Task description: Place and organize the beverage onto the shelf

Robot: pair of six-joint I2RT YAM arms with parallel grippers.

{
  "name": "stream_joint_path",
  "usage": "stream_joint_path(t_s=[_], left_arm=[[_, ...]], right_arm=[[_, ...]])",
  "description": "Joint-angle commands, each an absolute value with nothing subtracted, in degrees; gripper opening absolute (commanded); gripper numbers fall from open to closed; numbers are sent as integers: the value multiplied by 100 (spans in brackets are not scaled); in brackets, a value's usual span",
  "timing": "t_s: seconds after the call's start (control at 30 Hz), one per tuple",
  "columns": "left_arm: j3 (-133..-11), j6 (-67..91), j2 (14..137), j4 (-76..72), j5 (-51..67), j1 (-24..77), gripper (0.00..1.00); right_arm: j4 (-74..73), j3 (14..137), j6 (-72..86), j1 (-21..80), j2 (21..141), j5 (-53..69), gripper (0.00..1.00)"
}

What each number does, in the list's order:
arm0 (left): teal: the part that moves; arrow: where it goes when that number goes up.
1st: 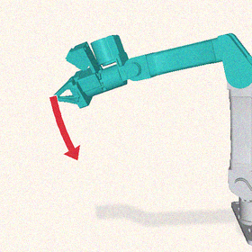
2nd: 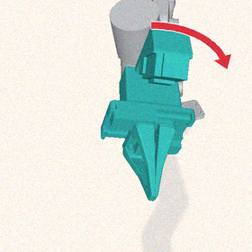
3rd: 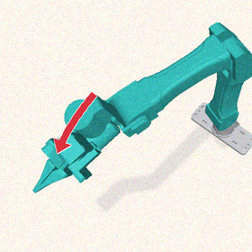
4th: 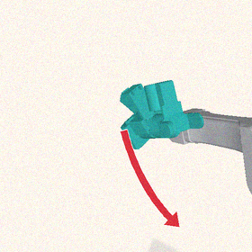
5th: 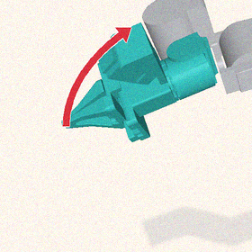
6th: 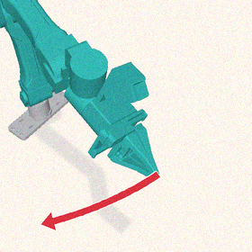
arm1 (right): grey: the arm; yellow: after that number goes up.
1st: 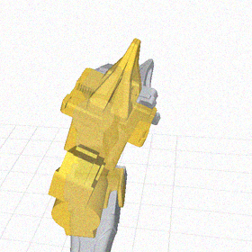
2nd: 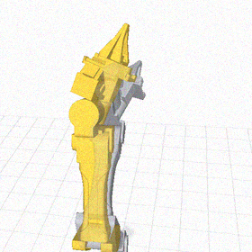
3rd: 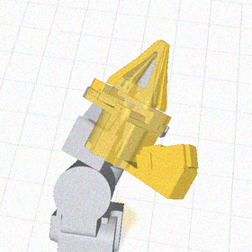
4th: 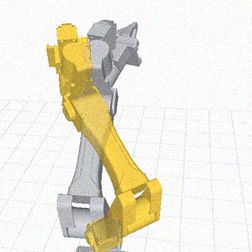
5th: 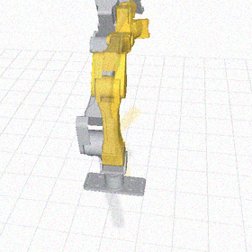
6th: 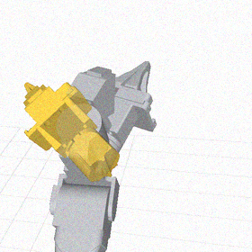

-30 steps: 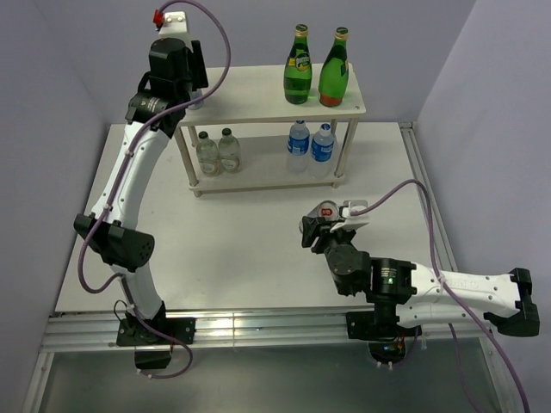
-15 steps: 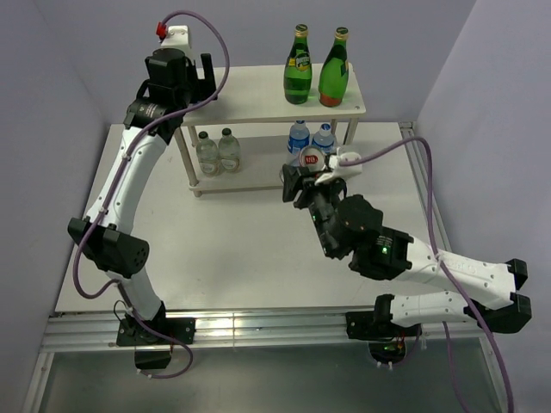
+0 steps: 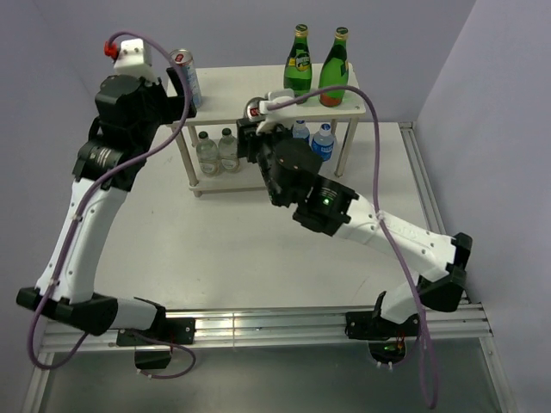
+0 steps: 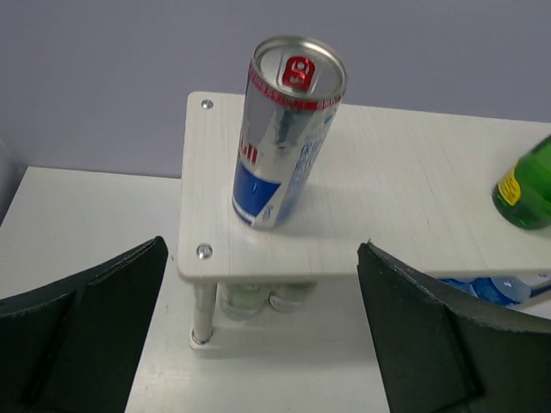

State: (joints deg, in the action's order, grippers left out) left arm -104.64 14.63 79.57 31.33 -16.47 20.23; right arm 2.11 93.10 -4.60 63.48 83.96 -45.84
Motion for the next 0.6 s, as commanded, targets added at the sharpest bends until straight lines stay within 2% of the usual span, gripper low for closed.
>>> stream_joint_path(t_s=[0.0, 0.2, 0.43, 0.57], left_arm=[[-9924, 1722, 7419, 3138, -1407, 2057, 99], [-8659, 1872, 6250, 3068, -1310, 2083, 99], [-7885, 1661, 5695, 3076, -1415, 2083, 99], [-7629, 1591, 5695, 2980, -1547, 2083, 99]], right_arm=[[440, 10062, -607, 6127, 8717, -4237, 0], [106, 11371, -571, 5748, 9807, -3964, 0], [-1001, 14084, -335, 5406, 11336, -3586, 0], [-1108, 14309, -54, 5230, 11646, -3306, 0]])
